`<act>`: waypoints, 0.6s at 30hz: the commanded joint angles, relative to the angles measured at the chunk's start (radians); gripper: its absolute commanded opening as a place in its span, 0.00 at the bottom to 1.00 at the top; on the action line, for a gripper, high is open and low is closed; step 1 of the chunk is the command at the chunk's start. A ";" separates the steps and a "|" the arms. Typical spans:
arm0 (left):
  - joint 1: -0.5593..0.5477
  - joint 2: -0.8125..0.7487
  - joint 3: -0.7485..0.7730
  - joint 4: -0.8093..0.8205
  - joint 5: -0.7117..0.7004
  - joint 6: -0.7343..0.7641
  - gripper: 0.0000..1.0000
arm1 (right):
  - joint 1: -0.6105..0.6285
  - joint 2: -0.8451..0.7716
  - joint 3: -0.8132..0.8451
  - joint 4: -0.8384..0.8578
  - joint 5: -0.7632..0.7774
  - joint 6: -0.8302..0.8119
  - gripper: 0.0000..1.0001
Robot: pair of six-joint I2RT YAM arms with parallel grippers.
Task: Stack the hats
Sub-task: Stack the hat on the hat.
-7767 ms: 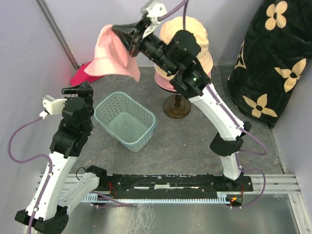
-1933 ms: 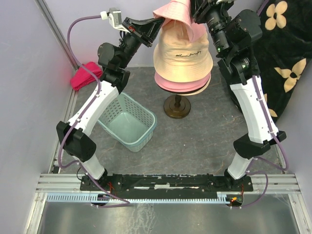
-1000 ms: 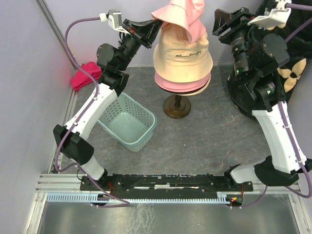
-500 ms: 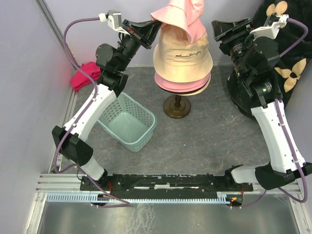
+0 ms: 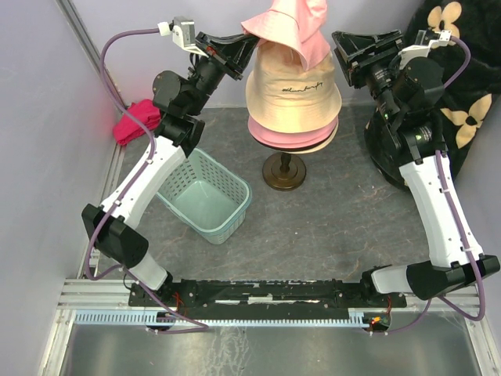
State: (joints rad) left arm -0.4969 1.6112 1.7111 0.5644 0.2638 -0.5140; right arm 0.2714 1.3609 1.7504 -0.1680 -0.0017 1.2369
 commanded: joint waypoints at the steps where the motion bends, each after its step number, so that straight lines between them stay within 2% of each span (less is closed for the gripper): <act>1: -0.006 -0.054 -0.001 0.019 0.003 0.043 0.03 | -0.013 0.004 -0.014 0.072 -0.060 0.075 0.57; 18: -0.006 -0.048 0.001 0.019 0.000 0.043 0.03 | -0.015 -0.006 -0.084 0.114 -0.143 0.163 0.56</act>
State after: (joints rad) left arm -0.4969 1.6032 1.7058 0.5560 0.2634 -0.5137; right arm 0.2596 1.3685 1.6707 -0.1120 -0.1112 1.3773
